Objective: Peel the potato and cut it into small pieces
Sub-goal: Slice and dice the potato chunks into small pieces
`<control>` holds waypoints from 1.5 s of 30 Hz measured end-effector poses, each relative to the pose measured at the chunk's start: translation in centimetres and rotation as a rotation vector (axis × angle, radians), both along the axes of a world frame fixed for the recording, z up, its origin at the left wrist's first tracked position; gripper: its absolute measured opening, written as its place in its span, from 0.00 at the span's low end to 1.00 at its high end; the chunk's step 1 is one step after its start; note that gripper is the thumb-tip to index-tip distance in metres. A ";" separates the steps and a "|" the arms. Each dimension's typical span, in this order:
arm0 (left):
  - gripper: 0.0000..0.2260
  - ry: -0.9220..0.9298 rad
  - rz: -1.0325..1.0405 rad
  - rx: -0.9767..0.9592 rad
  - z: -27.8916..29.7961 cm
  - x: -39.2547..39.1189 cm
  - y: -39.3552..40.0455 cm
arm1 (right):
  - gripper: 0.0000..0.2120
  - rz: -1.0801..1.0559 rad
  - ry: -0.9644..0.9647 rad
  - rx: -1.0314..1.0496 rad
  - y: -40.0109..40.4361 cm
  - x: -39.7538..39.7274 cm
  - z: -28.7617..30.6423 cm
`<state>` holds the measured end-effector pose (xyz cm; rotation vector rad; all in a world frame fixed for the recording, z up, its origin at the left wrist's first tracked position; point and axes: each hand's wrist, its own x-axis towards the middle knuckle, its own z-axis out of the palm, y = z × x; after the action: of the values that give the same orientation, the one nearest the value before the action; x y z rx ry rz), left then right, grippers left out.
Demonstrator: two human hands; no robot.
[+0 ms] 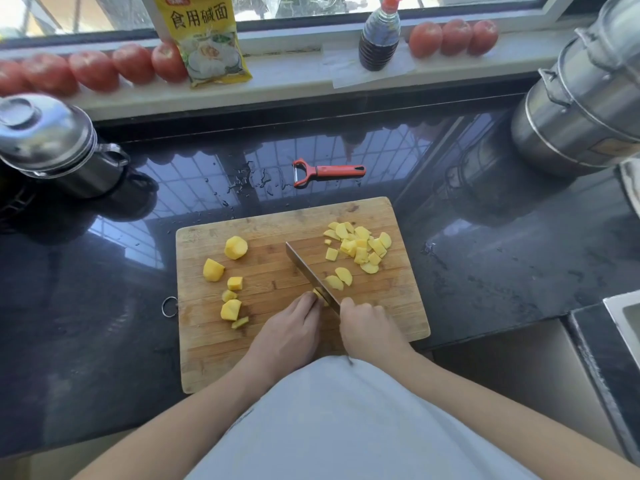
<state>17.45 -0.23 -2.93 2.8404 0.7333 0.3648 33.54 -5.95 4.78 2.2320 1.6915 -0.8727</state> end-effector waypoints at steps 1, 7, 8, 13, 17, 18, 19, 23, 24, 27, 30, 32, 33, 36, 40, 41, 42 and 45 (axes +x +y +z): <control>0.18 -0.005 -0.001 0.002 0.1 0.0 0.0 | 0.05 -0.012 0.005 0.009 0.3 -0.1 0.0; 0.17 -0.027 0.002 -0.052 0.2 0.0 0.0 | 0.04 -0.065 0.014 0.019 -1.2 2.3 0.0; 0.16 -0.027 -0.003 -0.043 0.2 0.0 0.0 | 0.06 -0.068 -0.004 0.035 -1.5 3.1 0.0; 0.18 -0.019 0.008 -0.050 0.6 -0.1 0.3 | 0.09 0.005 -0.098 0.192 -0.2 7.3 0.3; 0.18 -0.001 0.021 -0.103 0.5 -0.4 0.4 | 0.09 -0.005 -0.048 0.231 0.3 8.0 1.0; 0.18 -0.002 0.023 -0.115 0.5 -0.4 0.4 | 0.10 -0.023 -0.019 0.225 0.0 7.5 1.1; 0.18 -0.002 0.024 -0.121 0.5 -0.5 0.4 | 0.10 -0.040 0.016 0.208 -0.3 6.7 1.3; 0.16 -0.007 0.012 -0.119 -0.1 -0.7 0.3 | 0.10 -0.054 0.090 0.133 -1.2 3.4 1.1; 0.16 -0.005 0.012 -0.121 -0.2 -0.6 0.3 | 0.09 -0.047 0.092 0.131 -1.3 2.9 0.8; 0.17 -0.008 0.007 -0.115 -0.3 -0.6 0.3 | 0.08 -0.038 0.089 0.119 -1.5 2.2 0.4; 0.19 -0.019 -0.008 -0.081 0.0 -0.3 0.3 | 0.08 -0.018 0.076 0.103 -1.7 2.0 0.3; 0.20 -0.028 -0.017 -0.043 0.3 -0.2 0.2 | 0.08 0.002 0.064 0.104 -1.9 1.9 0.2; 0.19 -0.033 -0.016 -0.032 0.4 -0.2 0.2 | 0.08 0.007 0.061 0.104 -2.0 1.8 0.2; 0.20 -0.041 0.005 -0.030 0.2 -0.2 0.2 | 0.08 0.013 0.045 0.081 -2.4 1.8 0.2; 0.19 -0.035 -0.004 -0.016 0.0 -0.2 0.1 | 0.07 0.029 0.015 0.047 -2.8 1.8 0.3; 0.19 -0.033 -0.007 -0.016 0.0 -0.3 0.1 | 0.07 0.025 0.020 0.040 -3.0 1.8 0.4; 0.19 -0.033 -0.006 -0.027 0.0 -0.3 0.1 | 0.07 0.022 0.024 0.032 -3.1 1.9 0.6; 0.19 -0.035 0.001 -0.063 0.0 -0.3 0.1 | 0.06 0.027 0.030 0.007 -3.3 1.8 0.8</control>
<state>17.13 -0.14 -2.88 2.7675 0.7263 0.3828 35.33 -9.20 5.53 2.2062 1.7364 -0.8996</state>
